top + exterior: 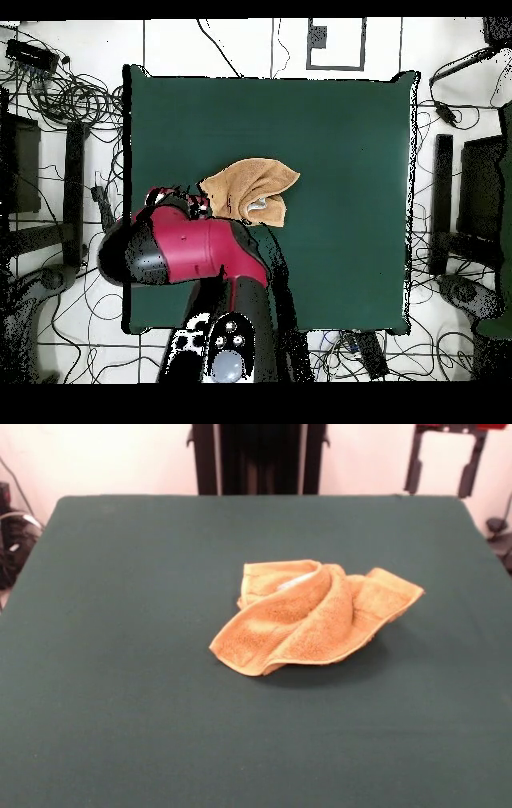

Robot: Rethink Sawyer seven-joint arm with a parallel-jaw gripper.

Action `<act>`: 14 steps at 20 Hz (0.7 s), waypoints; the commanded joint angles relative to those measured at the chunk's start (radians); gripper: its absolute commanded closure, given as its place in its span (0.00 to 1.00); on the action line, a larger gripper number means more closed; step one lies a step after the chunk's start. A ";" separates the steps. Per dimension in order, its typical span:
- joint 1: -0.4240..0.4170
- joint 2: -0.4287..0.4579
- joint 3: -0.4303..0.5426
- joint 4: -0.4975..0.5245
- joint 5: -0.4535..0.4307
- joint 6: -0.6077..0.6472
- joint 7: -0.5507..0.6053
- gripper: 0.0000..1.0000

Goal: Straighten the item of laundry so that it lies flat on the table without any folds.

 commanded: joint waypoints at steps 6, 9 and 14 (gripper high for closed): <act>-0.010 0.152 0.093 -0.015 -0.079 0.028 0.015 0.00; -0.035 0.188 0.137 -0.002 -0.062 0.018 0.012 0.00; 0.004 0.224 0.114 -0.037 -0.068 0.055 0.015 0.00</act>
